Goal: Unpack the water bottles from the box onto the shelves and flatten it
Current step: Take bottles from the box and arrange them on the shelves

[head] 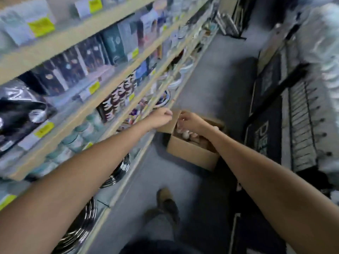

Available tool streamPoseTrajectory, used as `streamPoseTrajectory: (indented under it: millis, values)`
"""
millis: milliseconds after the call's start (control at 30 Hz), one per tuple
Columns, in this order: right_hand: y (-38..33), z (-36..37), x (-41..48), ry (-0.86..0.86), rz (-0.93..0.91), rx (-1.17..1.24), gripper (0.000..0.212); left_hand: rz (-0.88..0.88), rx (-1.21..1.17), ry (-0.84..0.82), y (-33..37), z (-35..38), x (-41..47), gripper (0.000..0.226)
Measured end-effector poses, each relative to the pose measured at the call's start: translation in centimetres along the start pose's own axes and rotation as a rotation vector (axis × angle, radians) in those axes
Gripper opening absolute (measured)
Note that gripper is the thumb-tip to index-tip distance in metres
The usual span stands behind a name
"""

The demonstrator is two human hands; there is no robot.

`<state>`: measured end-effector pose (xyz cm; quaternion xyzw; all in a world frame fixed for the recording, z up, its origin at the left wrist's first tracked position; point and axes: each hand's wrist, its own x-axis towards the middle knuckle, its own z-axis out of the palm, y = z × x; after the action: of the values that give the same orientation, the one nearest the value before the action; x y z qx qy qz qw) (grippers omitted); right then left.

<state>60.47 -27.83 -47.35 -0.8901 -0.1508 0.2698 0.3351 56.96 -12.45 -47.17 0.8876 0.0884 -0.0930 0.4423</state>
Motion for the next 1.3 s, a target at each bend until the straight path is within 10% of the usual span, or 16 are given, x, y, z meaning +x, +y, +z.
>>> streamPoseTrajectory:
  millis: [700, 1100, 1300]
  values:
    - [21.8, -14.7, 24.1, 0.055, 0.585, 0.334, 0.027, -0.295, 0.086, -0.370, 2.3, 17.2, 35.0, 0.041]
    - [34.8, -10.4, 42.2, -0.077, 0.497, 0.203, 0.026, -0.520, -0.057, -0.317, -7.9, 28.9, 49.2, 0.058]
    - [46.0, -2.1, 49.1, -0.060, 0.628, 0.282, 0.013, -0.355, 0.138, -0.383, -18.4, 37.2, 54.7, 0.071]
